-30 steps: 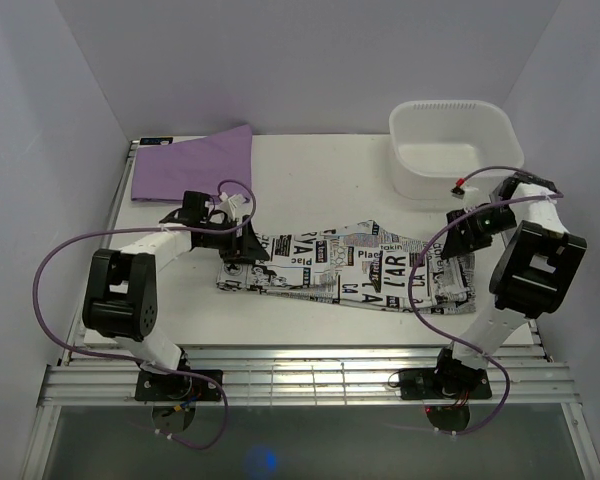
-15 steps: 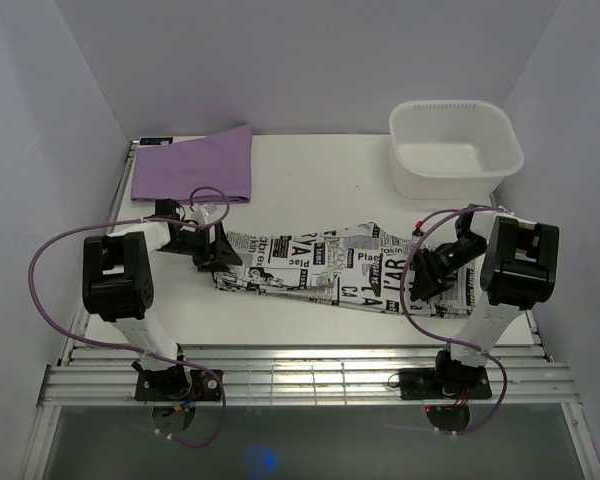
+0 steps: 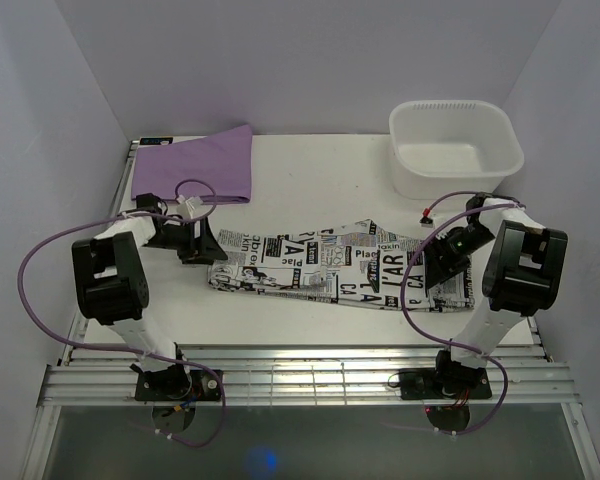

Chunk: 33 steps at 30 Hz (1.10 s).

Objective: Fold and stack the trousers
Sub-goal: Fold the trousers

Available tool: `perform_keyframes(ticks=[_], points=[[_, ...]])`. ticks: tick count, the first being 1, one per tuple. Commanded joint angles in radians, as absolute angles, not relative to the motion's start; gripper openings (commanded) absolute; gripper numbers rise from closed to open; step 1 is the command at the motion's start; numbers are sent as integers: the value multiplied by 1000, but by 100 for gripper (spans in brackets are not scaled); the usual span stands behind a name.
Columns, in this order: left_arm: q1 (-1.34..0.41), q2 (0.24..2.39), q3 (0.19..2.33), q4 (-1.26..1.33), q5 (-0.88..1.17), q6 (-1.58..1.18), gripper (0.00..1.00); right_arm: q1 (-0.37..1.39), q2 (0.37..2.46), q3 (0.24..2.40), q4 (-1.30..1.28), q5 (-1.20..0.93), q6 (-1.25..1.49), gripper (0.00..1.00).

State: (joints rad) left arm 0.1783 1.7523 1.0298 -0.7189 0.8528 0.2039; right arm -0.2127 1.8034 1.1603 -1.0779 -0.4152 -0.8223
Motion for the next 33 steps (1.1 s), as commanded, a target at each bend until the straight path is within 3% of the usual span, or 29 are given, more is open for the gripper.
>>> perform_keyframes(ticks=[1, 4, 10, 12, 18, 25, 29, 33], points=[[193, 1668, 1112, -793, 992, 316, 78, -215, 1752, 1184, -1052, -380, -873, 62], [187, 1678, 1166, -804, 1139, 293, 76, -206, 1759, 1175, -1045, -385, -871, 61], [175, 1787, 1197, -703, 1282, 186, 55, -190, 1793, 1180, -1019, -379, -853, 56], [170, 1827, 1172, -594, 1282, 123, 46, -190, 1802, 1189, -1017, -374, -847, 54], [169, 1984, 1170, -336, 1152, -120, 34, -190, 1839, 1201, -1003, -347, -828, 52], [189, 2152, 1362, -363, 1066, -134, 32, -190, 1888, 1242, -976, -302, -818, 52], [193, 2093, 1475, -630, 1098, 113, 39, -189, 1891, 1275, -989, -330, -807, 52], [199, 2005, 1500, -1071, 1147, 437, 44, -179, 1861, 1289, -1011, -370, -796, 52]])
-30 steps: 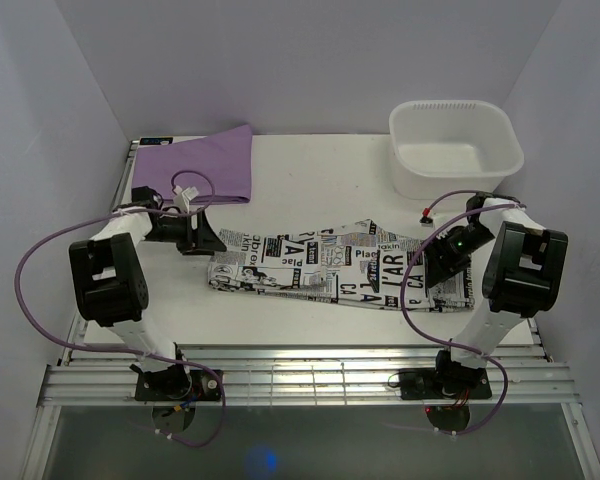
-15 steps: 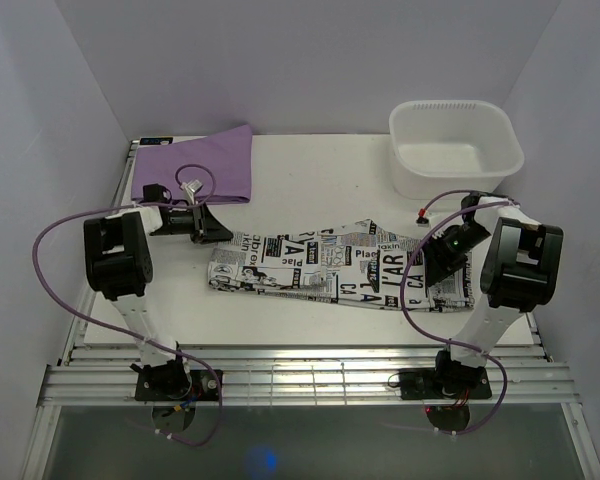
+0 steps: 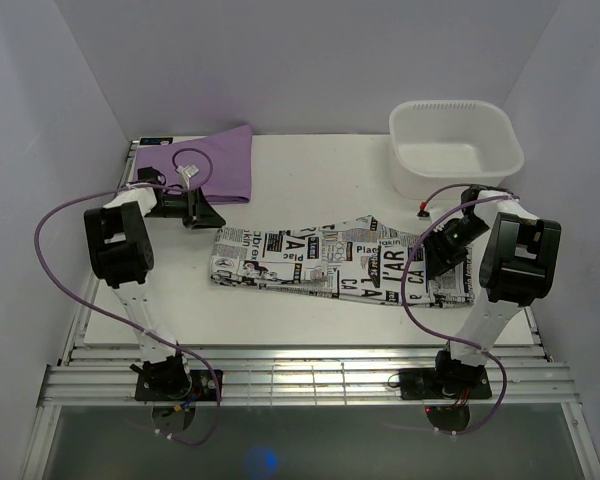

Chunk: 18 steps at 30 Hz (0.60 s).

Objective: Fold and stack the trousers
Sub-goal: Fold the trousers

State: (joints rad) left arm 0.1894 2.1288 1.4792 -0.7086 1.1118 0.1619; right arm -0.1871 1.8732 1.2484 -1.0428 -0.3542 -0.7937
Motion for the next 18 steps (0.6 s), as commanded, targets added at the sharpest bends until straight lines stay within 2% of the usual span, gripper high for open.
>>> perform_keyframes(ticks=[1, 4, 8, 12, 14, 18], points=[[199, 1988, 1490, -1128, 1153, 556, 45, -178, 1852, 1289, -1014, -383, -795, 52], [199, 1930, 1393, -1299, 1169, 731, 45, -178, 1810, 1282, -1035, -402, -793, 52], [199, 1911, 1232, -1345, 1160, 822, 45, -178, 1761, 1273, -1069, -416, -804, 52], [198, 1976, 1118, -1146, 1053, 701, 44, -179, 1724, 1255, -1089, -403, -816, 52], [204, 1988, 1062, -951, 929, 517, 41, -190, 1720, 1236, -1097, -381, -821, 52], [232, 2045, 1098, -875, 839, 416, 39, -236, 1721, 1235, -1112, -365, -841, 52]])
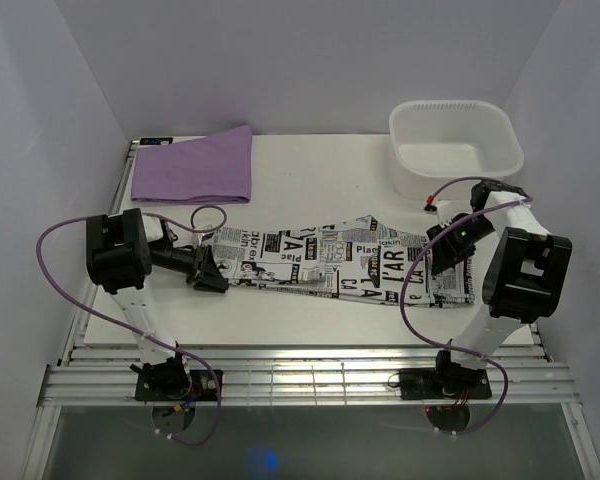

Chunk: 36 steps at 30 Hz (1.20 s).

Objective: Fold and stack the trousers
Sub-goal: Fold the trousers

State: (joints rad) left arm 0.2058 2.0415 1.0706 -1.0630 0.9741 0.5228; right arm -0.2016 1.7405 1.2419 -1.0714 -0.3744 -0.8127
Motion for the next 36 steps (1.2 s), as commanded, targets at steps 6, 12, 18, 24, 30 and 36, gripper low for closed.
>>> perform_keyframes(ticks=[6, 12, 18, 24, 30, 36], points=[[253, 1952, 1158, -1032, 911, 556, 45, -290, 1732, 1273, -1129, -356, -859, 53], [333, 1737, 1195, -1089, 974, 549, 65, -345, 1739, 1292, -1146, -374, -854, 60], [377, 1735, 1189, -939, 830, 396, 70, -468, 1778, 1308, -1164, -402, -842, 70], [376, 1856, 1183, -804, 793, 325, 70, -531, 1796, 1273, -1149, -413, -828, 81], [357, 1954, 1197, -747, 911, 278, 69, -534, 1844, 1223, -1088, -426, -775, 81], [325, 2034, 1183, -674, 991, 213, 62, -534, 1899, 1216, -1040, -440, -732, 79]])
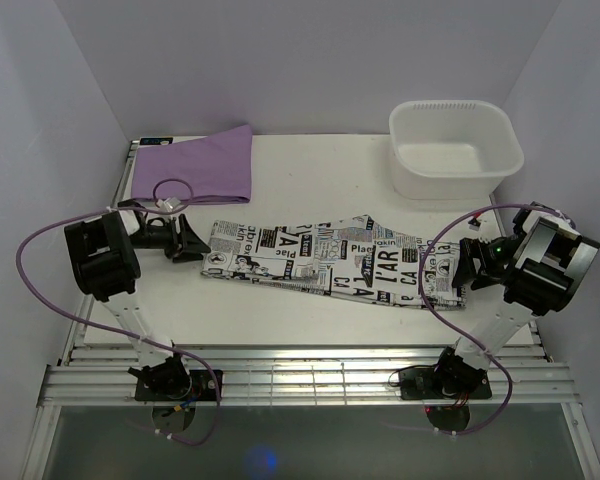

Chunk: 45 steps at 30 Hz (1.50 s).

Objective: Fold and stack the trousers
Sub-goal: Fold the trousers

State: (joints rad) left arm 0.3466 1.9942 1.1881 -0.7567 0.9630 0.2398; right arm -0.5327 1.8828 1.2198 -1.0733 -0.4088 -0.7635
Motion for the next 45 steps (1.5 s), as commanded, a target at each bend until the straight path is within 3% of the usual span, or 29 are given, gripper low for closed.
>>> perform_keyframes(ticks=[1, 3, 6, 9, 10, 18, 23, 30, 34, 38, 42, 45], points=[[312, 2042, 1181, -664, 991, 206, 59, -534, 1904, 1218, -1034, -442, -730, 79], [301, 2052, 1180, -638, 994, 183, 55, -534, 1914, 1221, -1025, -440, -724, 77], [295, 2054, 1178, -604, 977, 135, 35, -534, 1924, 1229, -1019, -434, -724, 74], [304, 2004, 1169, -586, 919, 111, 5, -526, 1925, 1239, -1029, -465, -724, 70], [308, 1984, 1169, -584, 899, 104, 0, -522, 1922, 1239, -1031, -472, -724, 69], [319, 1708, 1258, -735, 518, 179, 0, -486, 1847, 1273, -1068, -595, -709, 73], [305, 1614, 1363, -854, 499, 204, 0, -479, 1816, 1276, -1061, -676, -667, 77], [57, 1532, 1430, -902, 394, 63, 0, -390, 1844, 1206, -996, -811, -582, 79], [-101, 1534, 1460, -931, 308, -46, 0, -339, 1874, 1140, -930, -870, -532, 88], [-228, 1554, 1514, -946, 272, -110, 0, -299, 1896, 1073, -807, -861, -462, 90], [-316, 1591, 1578, -957, 301, -165, 0, -267, 1911, 1016, -708, -816, -404, 82], [-386, 1632, 1598, -954, 307, -201, 0, -250, 1927, 990, -649, -827, -354, 57]])
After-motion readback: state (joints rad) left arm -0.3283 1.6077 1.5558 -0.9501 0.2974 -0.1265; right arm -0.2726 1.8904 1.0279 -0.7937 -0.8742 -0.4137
